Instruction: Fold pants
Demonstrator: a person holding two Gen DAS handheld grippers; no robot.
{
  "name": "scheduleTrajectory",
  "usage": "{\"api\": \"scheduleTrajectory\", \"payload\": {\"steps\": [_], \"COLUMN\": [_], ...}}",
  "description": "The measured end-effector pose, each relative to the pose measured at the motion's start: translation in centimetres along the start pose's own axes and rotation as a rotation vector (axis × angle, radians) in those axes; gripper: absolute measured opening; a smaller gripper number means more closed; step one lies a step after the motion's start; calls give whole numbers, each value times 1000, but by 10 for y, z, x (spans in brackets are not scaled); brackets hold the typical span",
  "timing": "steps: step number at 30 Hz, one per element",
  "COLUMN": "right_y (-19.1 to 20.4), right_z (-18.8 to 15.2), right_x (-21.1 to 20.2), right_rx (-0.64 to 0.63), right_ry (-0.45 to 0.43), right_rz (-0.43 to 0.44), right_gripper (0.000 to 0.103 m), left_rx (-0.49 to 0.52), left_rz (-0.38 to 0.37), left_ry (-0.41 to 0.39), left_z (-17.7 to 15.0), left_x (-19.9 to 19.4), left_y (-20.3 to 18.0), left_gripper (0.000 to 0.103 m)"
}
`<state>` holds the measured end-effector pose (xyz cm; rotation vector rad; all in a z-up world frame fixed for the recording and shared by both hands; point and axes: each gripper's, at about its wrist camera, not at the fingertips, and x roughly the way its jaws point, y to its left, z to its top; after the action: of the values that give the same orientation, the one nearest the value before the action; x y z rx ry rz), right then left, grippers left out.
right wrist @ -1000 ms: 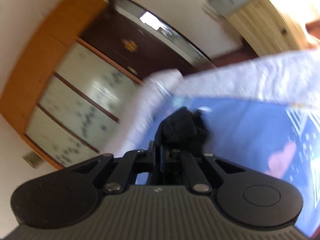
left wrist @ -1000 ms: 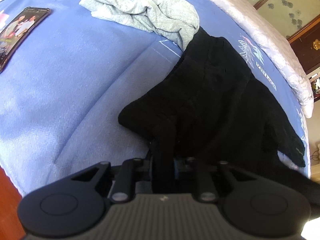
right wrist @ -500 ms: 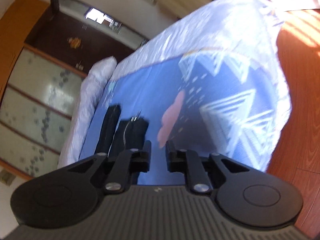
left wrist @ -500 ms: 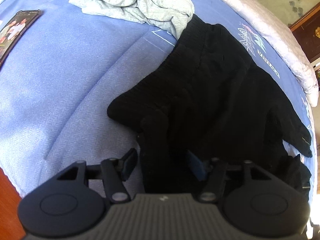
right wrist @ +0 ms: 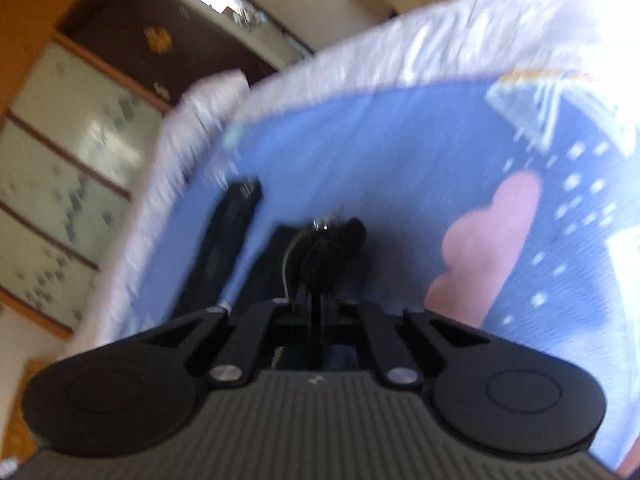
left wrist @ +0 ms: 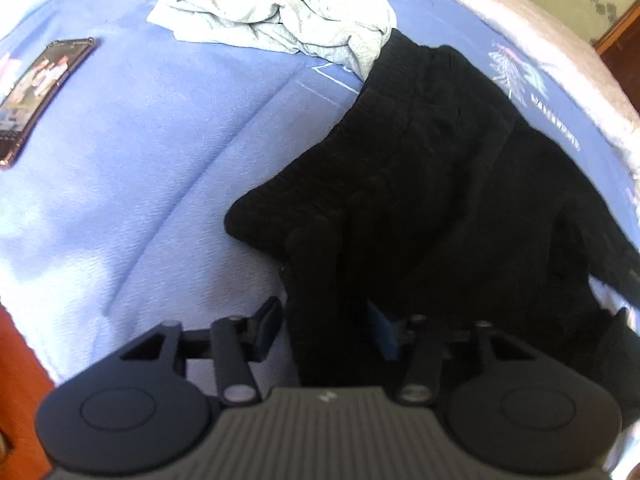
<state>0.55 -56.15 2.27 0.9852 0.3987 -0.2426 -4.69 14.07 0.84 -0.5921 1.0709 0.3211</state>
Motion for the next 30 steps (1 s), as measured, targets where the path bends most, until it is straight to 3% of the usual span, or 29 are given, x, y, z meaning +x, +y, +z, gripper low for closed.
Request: {"api": "scheduleTrajectory", "payload": {"steps": [4, 7, 9, 10, 12, 13, 15, 17, 21, 24, 30], "right_y": [-33, -60, -75, -82, -86, -84, -75, -71, -47, -20, 48], "right_z": [12, 6, -2, -6, -10, -9, -9, -9, -2, -1, -16], "right_x": [-57, -66, -59, -58, -61, -64, -72, -87, -92, -86, -37], "right_rx": [48, 52, 68, 104, 176, 188, 190, 174, 60, -28, -196], "right_ry": [-139, -142, -123, -134, -163, -178, -253, -336, -338, -308, -96], "right_rz": [-31, -138, -235, -224, -202, -215, -311, -371, -332, -273, -111], "right_gripper": [6, 6, 8, 8, 20, 32, 46, 46, 46, 46, 46], "left_rx": [-2, 16, 18, 18, 23, 25, 23, 21, 18, 34, 244], "left_rz": [-52, -49, -57, -65, -67, -70, -75, -77, -82, -49, 113], "left_ry": [29, 30, 26, 28, 27, 26, 29, 28, 0, -80, -246], "left_z": [-3, -6, -7, -7, -7, -8, -7, -8, -6, 5, 61], "left_x": [-6, -2, -2, -2, -2, -3, -5, -10, -31, -54, -67], "left_y": [3, 1, 0, 0, 0, 1, 2, 6, 23, 28, -19], "left_gripper": [33, 34, 40, 42, 42, 42, 45, 50, 51, 51, 55]}}
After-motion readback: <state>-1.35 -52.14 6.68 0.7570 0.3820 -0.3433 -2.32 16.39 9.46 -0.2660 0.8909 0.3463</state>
